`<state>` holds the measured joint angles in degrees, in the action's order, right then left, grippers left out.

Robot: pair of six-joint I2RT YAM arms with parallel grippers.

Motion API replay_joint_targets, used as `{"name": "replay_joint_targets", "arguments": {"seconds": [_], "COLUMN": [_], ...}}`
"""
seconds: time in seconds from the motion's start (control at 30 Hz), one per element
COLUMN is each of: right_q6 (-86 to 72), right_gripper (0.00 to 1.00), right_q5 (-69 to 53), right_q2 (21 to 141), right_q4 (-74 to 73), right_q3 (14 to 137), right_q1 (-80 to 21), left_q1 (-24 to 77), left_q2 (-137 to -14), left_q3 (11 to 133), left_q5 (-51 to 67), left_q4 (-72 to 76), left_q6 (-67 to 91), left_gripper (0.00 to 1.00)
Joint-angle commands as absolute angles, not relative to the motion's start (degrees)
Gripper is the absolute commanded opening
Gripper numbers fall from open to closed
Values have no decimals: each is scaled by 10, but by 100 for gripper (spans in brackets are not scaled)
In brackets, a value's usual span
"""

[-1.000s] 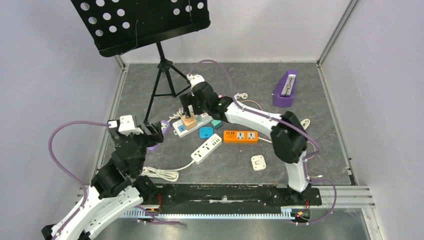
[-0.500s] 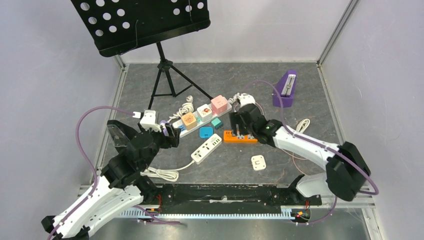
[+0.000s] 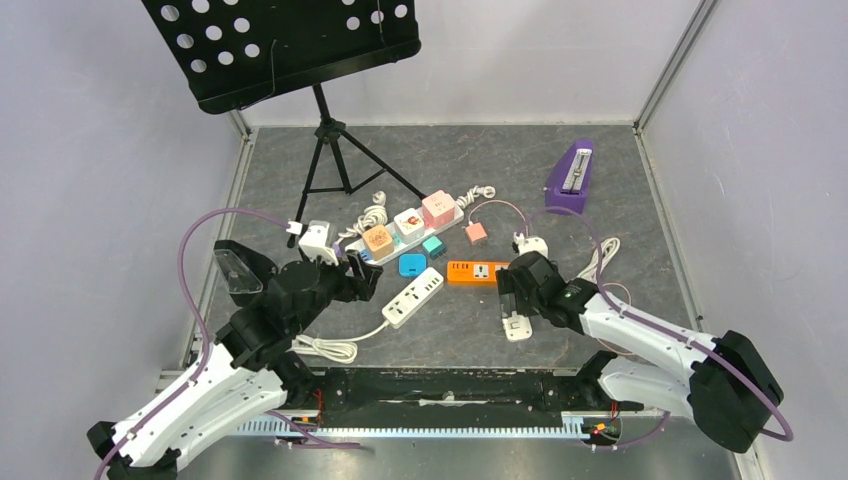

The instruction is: Insert the plug

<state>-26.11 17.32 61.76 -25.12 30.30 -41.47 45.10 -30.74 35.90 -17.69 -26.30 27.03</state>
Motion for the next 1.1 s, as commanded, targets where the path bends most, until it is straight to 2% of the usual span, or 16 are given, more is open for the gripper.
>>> {"name": "replay_joint_targets", "arguments": {"seconds": [0.0, 0.2, 0.6, 0.93, 1.07], "right_q6": [-277, -241, -144, -92, -76], "right_gripper": [83, 82, 76, 68, 59], "right_q5": [172, 193, 186, 175, 147], "right_q2": [598, 643, 948, 1073, 1098], "right_q4": [-240, -182, -62, -24, -24], "right_q3": [298, 401, 598, 666, 680], "right_q1": [-413, -411, -364, -339, -328], "left_q1": [452, 452, 452, 452, 452], "left_q2": [-312, -319, -324, -345, -358], "left_q3": [358, 361, 369, 375, 378], "left_q5": [-164, -170, -179, -179, -178], "left_q4": [-228, -229, -234, -227, -221], "left_q6": [300, 298, 305, 317, 320], "left_gripper": [82, 82, 81, 81, 81]}}
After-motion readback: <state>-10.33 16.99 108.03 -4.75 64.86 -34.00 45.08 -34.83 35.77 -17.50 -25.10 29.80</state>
